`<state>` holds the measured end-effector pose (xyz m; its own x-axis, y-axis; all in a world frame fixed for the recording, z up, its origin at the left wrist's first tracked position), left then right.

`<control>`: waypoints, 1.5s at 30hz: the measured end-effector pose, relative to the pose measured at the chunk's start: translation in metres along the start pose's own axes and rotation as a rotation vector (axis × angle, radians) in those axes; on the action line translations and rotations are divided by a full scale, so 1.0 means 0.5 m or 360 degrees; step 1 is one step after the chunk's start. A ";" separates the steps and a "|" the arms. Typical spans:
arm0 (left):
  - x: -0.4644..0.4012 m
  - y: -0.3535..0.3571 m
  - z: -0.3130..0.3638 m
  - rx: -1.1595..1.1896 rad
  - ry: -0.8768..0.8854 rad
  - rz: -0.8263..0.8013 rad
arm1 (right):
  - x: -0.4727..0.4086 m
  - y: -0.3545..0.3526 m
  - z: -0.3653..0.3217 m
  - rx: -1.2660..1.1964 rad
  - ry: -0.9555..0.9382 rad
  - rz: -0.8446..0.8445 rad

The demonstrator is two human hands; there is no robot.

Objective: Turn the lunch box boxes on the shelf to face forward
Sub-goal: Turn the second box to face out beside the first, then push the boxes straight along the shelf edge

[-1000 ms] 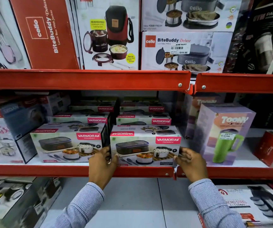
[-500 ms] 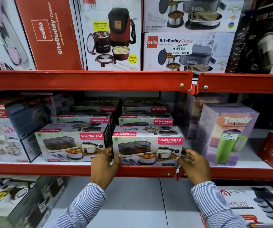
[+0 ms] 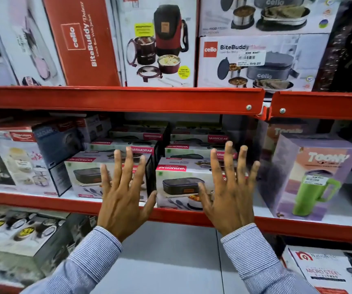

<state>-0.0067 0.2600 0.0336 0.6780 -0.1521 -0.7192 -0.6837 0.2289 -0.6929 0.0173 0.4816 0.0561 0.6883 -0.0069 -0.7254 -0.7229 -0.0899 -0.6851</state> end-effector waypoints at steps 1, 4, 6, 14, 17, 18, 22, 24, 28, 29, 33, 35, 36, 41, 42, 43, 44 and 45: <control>0.003 -0.005 -0.012 -0.0069 -0.0008 -0.0029 | -0.005 0.007 -0.020 0.0011 -0.0030 -0.0025; 0.018 -0.014 -0.060 -0.0179 -0.0051 -0.0128 | -0.008 0.029 -0.080 -0.0003 -0.0088 -0.0074; 0.030 -0.015 -0.102 -0.0216 -0.0072 -0.0169 | -0.001 0.039 -0.121 -0.0070 -0.0112 -0.0085; 0.064 0.033 -0.312 0.0140 -0.0116 -0.0317 | 0.028 0.113 -0.292 -0.0591 -0.0031 -0.0117; 0.067 0.046 -0.398 0.0431 -0.0172 -0.0320 | 0.047 0.149 -0.336 -0.0878 0.0296 -0.0130; 0.069 0.051 -0.425 0.0527 -0.0216 -0.0329 | 0.054 0.162 -0.346 -0.0947 0.0399 -0.0121; 0.072 0.079 -0.497 0.0777 -0.0407 -0.0377 | 0.075 0.206 -0.359 -0.0995 0.0713 -0.0151; 0.071 0.092 -0.519 0.0875 -0.0511 -0.0413 | 0.085 0.226 -0.354 -0.0947 0.0843 -0.0214; 0.071 0.125 -0.531 0.1004 -0.0620 -0.0518 | 0.088 0.253 -0.344 -0.0795 0.0944 -0.0353; 0.070 0.127 -0.532 0.1022 -0.0622 -0.0527 | 0.086 0.257 -0.344 -0.0773 0.0948 -0.0385; 0.060 0.133 -0.532 0.1050 -0.0596 -0.0512 | 0.070 0.267 -0.343 -0.0720 0.0945 -0.0466; 0.056 0.136 -0.534 0.1071 -0.0594 -0.0511 | 0.064 0.274 -0.345 -0.0730 0.0927 -0.0478; 0.054 0.136 -0.535 0.1088 -0.0594 -0.0509 | 0.062 0.278 -0.345 -0.0739 0.0929 -0.0489; 0.047 0.127 -0.532 0.1130 -0.0618 -0.0499 | 0.061 0.282 -0.344 -0.0770 0.0937 -0.0511; 0.048 0.126 -0.531 0.1129 -0.0617 -0.0495 | 0.061 0.280 -0.345 -0.0770 0.0926 -0.0512; 0.049 0.123 -0.530 0.1125 -0.0615 -0.0491 | 0.061 0.278 -0.345 -0.0776 0.0917 -0.0506; 0.050 0.121 -0.529 0.1122 -0.0613 -0.0484 | 0.063 0.275 -0.345 -0.0779 0.0924 -0.0509; 0.051 0.119 -0.530 0.1117 -0.0615 -0.0477 | 0.065 0.273 -0.344 -0.0771 0.0928 -0.0503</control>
<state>-0.1017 0.0150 -0.0393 0.9351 0.0081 -0.3543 -0.2217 0.7933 -0.5670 -0.0489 0.2978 -0.0494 0.8724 -0.4139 -0.2602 -0.4753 -0.5934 -0.6496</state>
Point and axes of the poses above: each hand's wrist, its own x-axis away from the middle knuckle, its own y-axis out of the palm, z = x × y, the point moved 10 cm from there along -x, towards the middle knuckle, and after that the axes turned 2 degrees about -y, right-handed, at the moved point
